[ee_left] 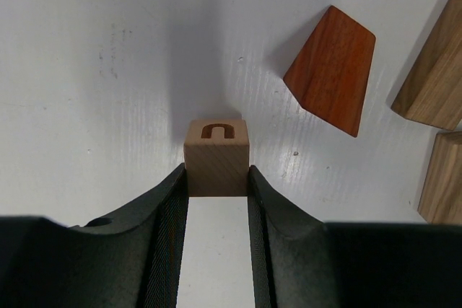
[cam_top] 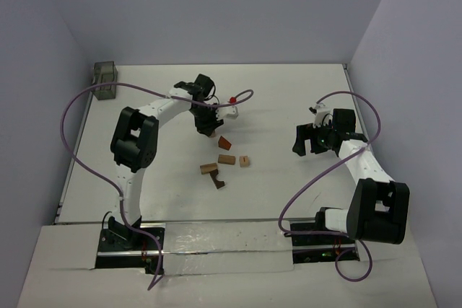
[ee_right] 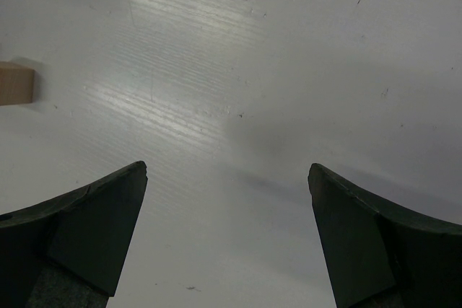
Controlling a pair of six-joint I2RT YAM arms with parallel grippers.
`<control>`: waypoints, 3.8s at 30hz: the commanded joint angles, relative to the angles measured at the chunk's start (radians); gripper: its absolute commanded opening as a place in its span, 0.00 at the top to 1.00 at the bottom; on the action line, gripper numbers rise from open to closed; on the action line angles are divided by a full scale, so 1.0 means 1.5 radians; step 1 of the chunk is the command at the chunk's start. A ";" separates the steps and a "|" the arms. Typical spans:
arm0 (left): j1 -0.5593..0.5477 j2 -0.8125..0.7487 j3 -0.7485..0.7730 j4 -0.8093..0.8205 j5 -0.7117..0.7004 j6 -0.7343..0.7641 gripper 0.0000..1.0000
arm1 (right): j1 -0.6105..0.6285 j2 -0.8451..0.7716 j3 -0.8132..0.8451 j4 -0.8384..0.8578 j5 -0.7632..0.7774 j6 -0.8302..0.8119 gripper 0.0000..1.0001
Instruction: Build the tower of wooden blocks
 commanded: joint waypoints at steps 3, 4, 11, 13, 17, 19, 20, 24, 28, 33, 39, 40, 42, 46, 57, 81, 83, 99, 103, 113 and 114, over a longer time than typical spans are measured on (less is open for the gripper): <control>-0.017 -0.013 0.001 -0.014 0.022 0.019 0.67 | 0.002 0.005 0.032 0.002 -0.005 0.001 0.00; -0.018 -0.017 0.001 -0.016 0.024 0.020 0.62 | 0.002 0.004 0.032 0.001 -0.006 0.001 0.00; -0.022 -0.028 0.012 -0.045 0.030 0.025 0.42 | 0.002 0.003 0.034 -0.001 -0.010 0.004 0.00; -0.022 -0.038 0.015 -0.047 0.030 0.026 0.39 | 0.002 0.002 0.034 -0.001 -0.010 0.005 0.00; -0.023 -0.060 0.040 -0.060 0.041 0.025 0.36 | 0.003 0.001 0.033 0.001 -0.012 0.007 0.00; -0.024 -0.070 0.054 -0.070 0.050 0.027 0.36 | 0.003 0.002 0.034 0.000 -0.014 0.007 0.00; -0.026 -0.072 0.063 -0.074 0.053 0.029 0.37 | 0.002 0.003 0.035 0.000 -0.014 0.007 0.00; -0.039 -0.075 0.074 -0.093 0.066 0.037 0.37 | 0.002 0.005 0.036 -0.002 -0.015 0.007 0.00; -0.058 -0.085 0.060 -0.086 0.074 0.042 0.37 | 0.003 0.005 0.035 0.000 -0.013 0.006 0.00; -0.079 -0.059 0.068 -0.080 0.084 0.031 0.41 | 0.003 0.006 0.035 0.001 -0.013 0.007 0.00; -0.084 -0.014 0.091 -0.064 0.098 0.009 0.49 | 0.002 0.008 0.034 0.000 -0.014 0.006 0.00; -0.085 -0.006 0.096 -0.066 0.102 0.007 0.49 | 0.002 0.009 0.035 -0.001 -0.014 0.006 0.00; -0.085 0.010 0.106 -0.070 0.111 0.005 0.50 | 0.002 0.012 0.035 -0.002 -0.013 0.004 0.00; -0.087 0.027 0.099 -0.067 0.103 0.001 0.53 | 0.003 0.010 0.034 0.001 -0.010 0.002 0.00; -0.103 -0.017 -0.013 -0.063 0.104 -0.003 0.66 | 0.003 0.010 0.036 0.000 -0.015 0.003 0.00; -0.199 -0.185 -0.092 0.056 0.031 -0.165 0.39 | 0.003 0.010 0.035 0.018 0.002 0.037 0.00; -0.219 -0.168 -0.093 0.055 0.017 -0.171 0.37 | 0.003 0.011 0.036 0.020 0.011 0.040 0.00; -0.256 -0.039 -0.013 0.084 -0.060 -0.224 0.32 | 0.003 0.006 0.041 0.018 0.038 0.039 0.00; -0.257 -0.028 -0.001 0.077 -0.058 -0.218 0.31 | 0.004 0.011 0.043 0.017 0.035 0.039 0.00; -0.263 -0.005 -0.004 0.070 -0.039 -0.214 0.38 | 0.004 0.014 0.043 0.020 0.040 0.036 0.00; -0.264 -0.001 -0.003 0.067 -0.040 -0.213 0.40 | 0.004 0.014 0.042 0.019 0.041 0.036 0.00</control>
